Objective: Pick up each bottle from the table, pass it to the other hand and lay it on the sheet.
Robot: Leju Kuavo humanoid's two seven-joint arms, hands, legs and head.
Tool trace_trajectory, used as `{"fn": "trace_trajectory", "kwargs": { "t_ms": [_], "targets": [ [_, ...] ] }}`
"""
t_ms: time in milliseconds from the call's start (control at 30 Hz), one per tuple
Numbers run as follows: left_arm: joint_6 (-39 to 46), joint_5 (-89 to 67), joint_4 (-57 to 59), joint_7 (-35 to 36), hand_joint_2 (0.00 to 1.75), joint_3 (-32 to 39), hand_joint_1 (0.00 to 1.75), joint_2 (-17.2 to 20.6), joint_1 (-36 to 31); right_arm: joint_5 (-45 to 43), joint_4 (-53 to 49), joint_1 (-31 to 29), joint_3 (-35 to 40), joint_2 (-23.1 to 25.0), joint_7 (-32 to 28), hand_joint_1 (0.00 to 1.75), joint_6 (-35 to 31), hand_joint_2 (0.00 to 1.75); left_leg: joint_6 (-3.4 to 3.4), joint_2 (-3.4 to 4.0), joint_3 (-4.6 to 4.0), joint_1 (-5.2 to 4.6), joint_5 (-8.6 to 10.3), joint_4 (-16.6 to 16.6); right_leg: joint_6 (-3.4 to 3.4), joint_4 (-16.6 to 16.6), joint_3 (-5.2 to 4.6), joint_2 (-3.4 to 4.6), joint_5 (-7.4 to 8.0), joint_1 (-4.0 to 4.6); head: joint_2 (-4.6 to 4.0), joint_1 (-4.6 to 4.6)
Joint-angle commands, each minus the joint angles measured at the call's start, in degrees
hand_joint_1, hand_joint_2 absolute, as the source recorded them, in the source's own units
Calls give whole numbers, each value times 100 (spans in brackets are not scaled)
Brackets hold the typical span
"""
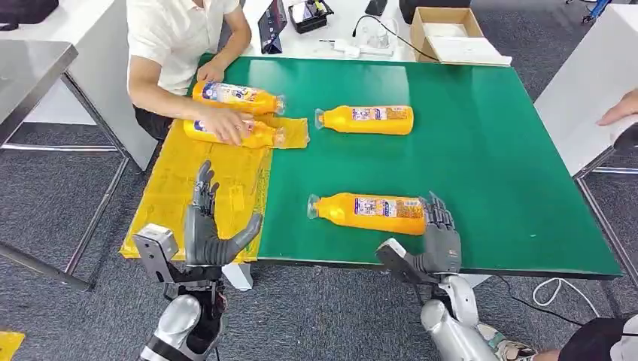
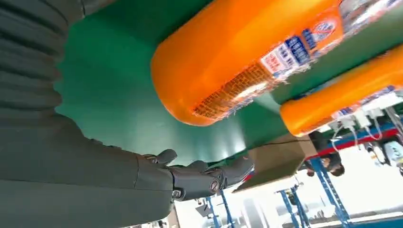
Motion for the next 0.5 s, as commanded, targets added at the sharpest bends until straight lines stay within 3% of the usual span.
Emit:
{"fn": "trace_trajectory", "kwargs": {
  "t_ms": [33, 300, 500],
  "targets": [
    [-66, 6, 427, 38, 175, -219, 0, 44, -315, 294, 1001, -702, 351, -115, 174, 0, -57, 175, -5, 1, 15, 0, -3, -4, -8, -2, 14, -1, -4, 1, 0, 2],
    [-244, 86, 627, 114, 175, -370, 0, -51, -512, 843, 1508, -1291, 717, -110, 573, 0, 234, 175, -9, 11, 37, 4, -13, 0, -15, 1, 33, 8, -10, 6, 0, 0],
    [-287, 107, 651, 130, 175, -406, 0, -42, -548, 919, 1629, -1397, 770, -120, 625, 0, 268, 175, -5, -1, 21, 3, -5, -2, -9, -1, 22, -3, -7, 4, 0, 2]
  ]
}}
